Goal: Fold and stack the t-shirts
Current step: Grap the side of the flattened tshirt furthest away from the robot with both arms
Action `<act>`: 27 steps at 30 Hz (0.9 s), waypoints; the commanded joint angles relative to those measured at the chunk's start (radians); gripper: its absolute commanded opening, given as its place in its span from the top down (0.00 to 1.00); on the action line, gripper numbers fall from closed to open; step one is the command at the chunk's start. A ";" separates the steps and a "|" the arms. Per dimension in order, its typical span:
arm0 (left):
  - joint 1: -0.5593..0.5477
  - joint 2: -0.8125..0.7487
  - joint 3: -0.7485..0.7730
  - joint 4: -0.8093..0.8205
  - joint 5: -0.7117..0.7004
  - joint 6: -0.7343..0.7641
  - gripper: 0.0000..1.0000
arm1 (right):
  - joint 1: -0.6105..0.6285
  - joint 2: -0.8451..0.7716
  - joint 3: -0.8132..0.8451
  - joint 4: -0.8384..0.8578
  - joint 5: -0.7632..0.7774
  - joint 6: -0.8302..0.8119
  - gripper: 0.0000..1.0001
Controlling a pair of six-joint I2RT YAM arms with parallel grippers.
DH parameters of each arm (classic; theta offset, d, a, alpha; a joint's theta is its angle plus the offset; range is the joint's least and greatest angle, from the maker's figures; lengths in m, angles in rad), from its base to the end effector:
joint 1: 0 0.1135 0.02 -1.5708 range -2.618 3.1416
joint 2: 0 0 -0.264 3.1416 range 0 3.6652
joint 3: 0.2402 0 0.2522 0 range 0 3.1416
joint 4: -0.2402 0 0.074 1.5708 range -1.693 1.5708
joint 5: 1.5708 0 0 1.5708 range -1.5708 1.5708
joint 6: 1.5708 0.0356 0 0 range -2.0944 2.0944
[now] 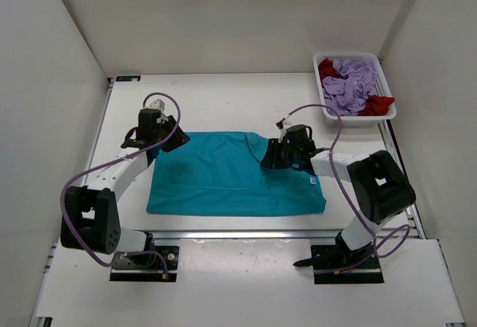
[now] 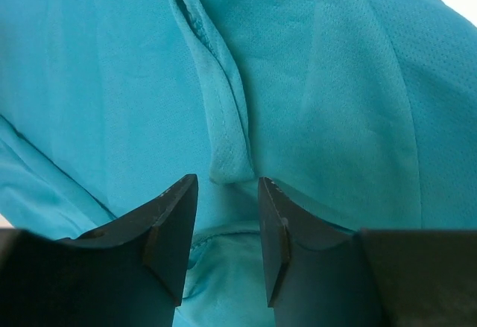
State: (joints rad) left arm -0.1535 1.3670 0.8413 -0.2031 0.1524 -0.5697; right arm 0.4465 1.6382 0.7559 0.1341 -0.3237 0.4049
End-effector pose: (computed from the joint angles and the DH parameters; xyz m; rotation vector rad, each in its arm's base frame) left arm 0.2858 -0.0497 0.2283 -0.4069 2.3157 -0.5400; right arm 0.2826 0.1478 0.1526 -0.2211 2.3992 0.7903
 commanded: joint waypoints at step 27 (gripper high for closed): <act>0.112 0.221 0.191 -0.059 -0.014 0.054 0.56 | -0.052 0.064 0.117 -0.031 -0.076 0.021 0.70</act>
State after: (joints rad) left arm -0.0536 1.6150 1.0084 -0.2508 0.1314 -0.5312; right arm 0.3840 1.7210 0.8612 0.1055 -0.3824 0.4374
